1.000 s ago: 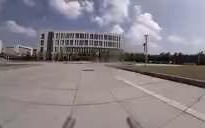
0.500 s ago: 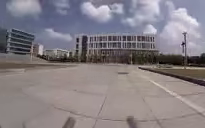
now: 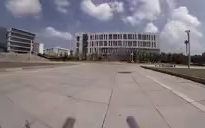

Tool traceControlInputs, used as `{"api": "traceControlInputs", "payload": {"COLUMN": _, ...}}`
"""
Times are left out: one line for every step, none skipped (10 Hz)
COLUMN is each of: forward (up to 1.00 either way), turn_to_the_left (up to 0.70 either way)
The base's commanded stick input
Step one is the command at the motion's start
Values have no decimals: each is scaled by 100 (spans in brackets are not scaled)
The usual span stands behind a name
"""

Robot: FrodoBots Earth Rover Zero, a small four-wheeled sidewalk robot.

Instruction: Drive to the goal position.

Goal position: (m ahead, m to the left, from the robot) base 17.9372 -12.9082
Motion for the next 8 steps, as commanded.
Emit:
{"api": "traceControlInputs", "payload": {"forward": 70, "turn_to_the_left": 5}}
{"api": "traceControlInputs", "payload": {"forward": 70, "turn_to_the_left": 5}}
{"api": "traceControlInputs", "payload": {"forward": 70, "turn_to_the_left": -3}}
{"api": "traceControlInputs", "payload": {"forward": 70, "turn_to_the_left": -28}}
{"api": "traceControlInputs", "payload": {"forward": 70, "turn_to_the_left": -30}}
{"api": "traceControlInputs", "payload": {"forward": 70, "turn_to_the_left": -6}}
{"api": "traceControlInputs", "payload": {"forward": 70, "turn_to_the_left": 5}}
{"api": "traceControlInputs", "payload": {"forward": 70, "turn_to_the_left": 5}}
